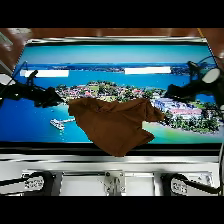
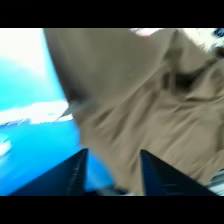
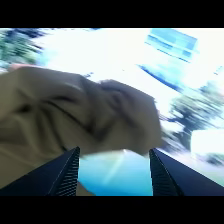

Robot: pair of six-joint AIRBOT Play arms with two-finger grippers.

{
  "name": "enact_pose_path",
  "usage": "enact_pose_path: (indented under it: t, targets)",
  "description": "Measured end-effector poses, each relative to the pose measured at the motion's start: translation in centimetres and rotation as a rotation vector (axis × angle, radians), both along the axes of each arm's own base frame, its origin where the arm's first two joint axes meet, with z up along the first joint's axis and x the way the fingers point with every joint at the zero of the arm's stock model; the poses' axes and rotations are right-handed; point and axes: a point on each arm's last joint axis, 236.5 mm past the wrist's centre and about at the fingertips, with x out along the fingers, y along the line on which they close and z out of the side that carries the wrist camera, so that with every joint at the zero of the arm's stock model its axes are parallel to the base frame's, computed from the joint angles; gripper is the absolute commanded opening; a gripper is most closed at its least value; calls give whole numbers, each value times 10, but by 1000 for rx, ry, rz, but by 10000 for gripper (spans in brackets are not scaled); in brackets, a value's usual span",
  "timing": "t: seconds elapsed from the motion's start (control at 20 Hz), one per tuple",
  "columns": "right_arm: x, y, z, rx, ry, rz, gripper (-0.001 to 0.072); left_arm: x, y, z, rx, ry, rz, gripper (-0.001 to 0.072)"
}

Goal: Fold the shirts.

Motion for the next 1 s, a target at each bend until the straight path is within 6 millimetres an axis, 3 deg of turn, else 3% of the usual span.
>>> enact_pose_path:
  t: [0.1,0.15,0.35,0.5,0.65,1.0]
  targets:
    - [-29,-39,-4,11,80,-83,668,-30,6,-4,13,50,-4,704]
    - [-44,-51,-12,45,117,-125,672,-49,1,-13,3,93,-14,704]
    - [-81,-54,-45,223,201,-233,672,-120,-55,-55,-124,236,-72,704]
    - [-87,-45,-62,306,198,-277,672,-153,-100,-80,-186,279,-93,704]
    - [-83,-42,-68,344,169,-304,672,-171,-134,-100,-192,288,-104,704]
    - [-70,-44,-73,367,118,-341,671,-181,-192,-128,-229,305,-56,680]
